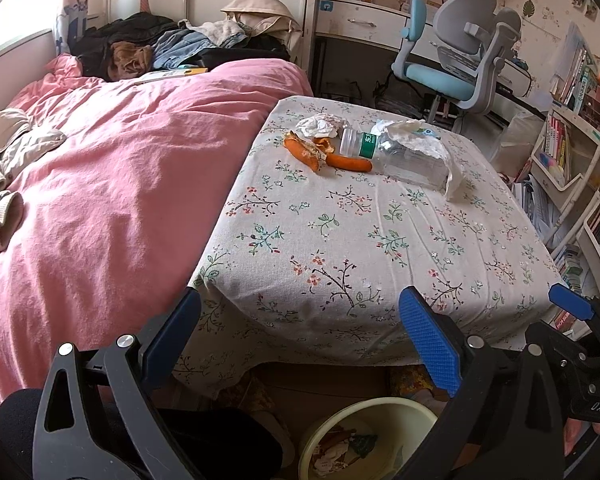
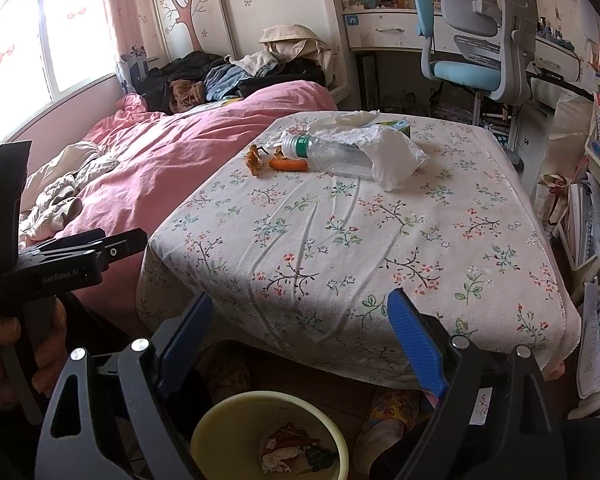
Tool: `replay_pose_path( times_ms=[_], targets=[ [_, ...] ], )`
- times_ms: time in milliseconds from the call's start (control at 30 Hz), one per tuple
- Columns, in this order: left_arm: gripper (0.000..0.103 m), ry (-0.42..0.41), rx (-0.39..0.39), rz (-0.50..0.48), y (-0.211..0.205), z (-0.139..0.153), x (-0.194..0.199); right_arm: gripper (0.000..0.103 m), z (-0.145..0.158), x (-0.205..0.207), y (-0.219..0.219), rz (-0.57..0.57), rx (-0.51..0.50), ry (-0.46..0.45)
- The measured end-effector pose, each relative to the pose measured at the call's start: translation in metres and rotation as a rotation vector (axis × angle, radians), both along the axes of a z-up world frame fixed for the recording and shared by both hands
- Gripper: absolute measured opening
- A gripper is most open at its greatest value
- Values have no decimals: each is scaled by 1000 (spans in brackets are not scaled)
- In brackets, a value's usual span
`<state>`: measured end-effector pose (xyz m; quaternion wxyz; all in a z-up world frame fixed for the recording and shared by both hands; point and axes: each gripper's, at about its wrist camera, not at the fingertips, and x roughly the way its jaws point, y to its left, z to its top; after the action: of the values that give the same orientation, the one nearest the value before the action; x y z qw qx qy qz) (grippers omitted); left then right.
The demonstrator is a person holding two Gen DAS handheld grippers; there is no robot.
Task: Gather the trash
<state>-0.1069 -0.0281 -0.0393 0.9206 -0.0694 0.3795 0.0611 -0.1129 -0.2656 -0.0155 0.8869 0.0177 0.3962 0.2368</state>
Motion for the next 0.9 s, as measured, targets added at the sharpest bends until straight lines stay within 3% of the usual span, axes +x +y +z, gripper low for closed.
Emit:
replay_pose_path(
  times_ms=[900],
  targets=[
    [96, 2, -1, 1, 1, -1, 1, 85, -2, 0, 4, 8, -4, 2]
  ],
)
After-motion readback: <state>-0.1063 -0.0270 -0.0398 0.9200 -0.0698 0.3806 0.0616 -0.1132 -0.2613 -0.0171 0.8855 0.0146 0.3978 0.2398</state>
